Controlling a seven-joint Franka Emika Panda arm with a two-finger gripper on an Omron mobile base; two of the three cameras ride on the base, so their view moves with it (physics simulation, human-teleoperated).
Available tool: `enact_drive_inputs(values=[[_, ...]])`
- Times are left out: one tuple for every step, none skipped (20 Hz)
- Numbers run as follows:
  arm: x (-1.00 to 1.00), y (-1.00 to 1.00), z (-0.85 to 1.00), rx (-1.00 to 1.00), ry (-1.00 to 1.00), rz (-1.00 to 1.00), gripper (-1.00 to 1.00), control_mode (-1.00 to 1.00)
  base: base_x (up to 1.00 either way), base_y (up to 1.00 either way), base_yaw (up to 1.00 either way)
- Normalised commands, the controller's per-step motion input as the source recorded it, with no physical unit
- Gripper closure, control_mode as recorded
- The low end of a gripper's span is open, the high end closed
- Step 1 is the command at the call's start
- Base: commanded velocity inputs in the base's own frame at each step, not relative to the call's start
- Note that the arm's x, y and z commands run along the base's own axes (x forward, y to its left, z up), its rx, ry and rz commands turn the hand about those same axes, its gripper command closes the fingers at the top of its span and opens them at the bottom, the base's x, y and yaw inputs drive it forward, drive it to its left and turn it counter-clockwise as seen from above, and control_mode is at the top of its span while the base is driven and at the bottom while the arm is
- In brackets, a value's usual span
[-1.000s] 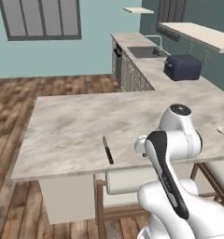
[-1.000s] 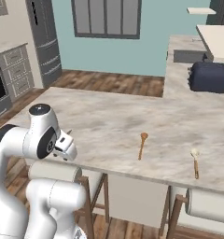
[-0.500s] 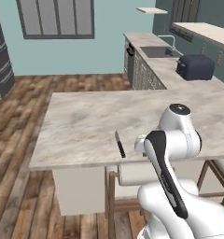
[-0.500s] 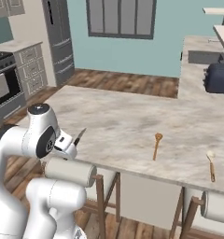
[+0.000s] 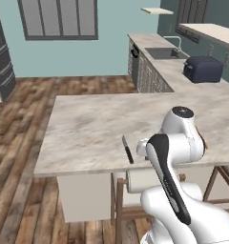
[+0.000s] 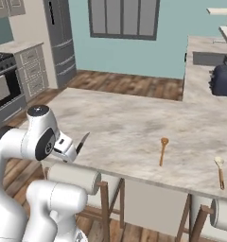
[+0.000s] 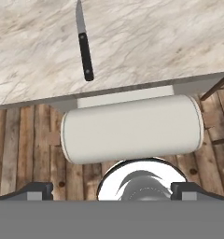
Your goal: Pick up the metallic utensils from the counter and place them in the open drawer. Make sure not to pick up any wooden utensils.
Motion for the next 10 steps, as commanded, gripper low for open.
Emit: enact_drive_inputs(values=[[0.00,0.00,0.00,0.00,0.00,0.00,-1.00,1.00,0.34,0.64,-0.19],[0.00,0.00,0.00,0.00,0.00,0.00,-1.00,1.00,0.12,0.34,-0.07],[0.00,0.00,0.00,0.00,0.00,0.00,-1.00,1.00,0.00,0.03,0.00],[0.00,0.00,0.00,0.00,0.00,0.00,-1.00,1.00,0.00,0.00,0.00],[0.00,0.00,0.00,0.00,0.00,0.00,-1.00,1.00,0.00,0.00,0.00],[0.00,0.00,0.00,0.00,0.00,0.00,-1.00,1.00,0.00,0.00,0.00],[0.00,0.00,0.00,0.00,0.00,0.00,-1.00,1.00,0.00,0.00,0.00],[0.00,0.00,0.00,0.00,0.00,0.00,-1.00,1.00,0.00,0.00,0.00],[0.00,0.00,0.00,0.00,0.00,0.00,-1.00,1.00,0.00,0.00,0.00],[0.00,0.00,0.00,0.00,0.00,0.00,-1.00,1.00,0.00,0.00,0.00]])
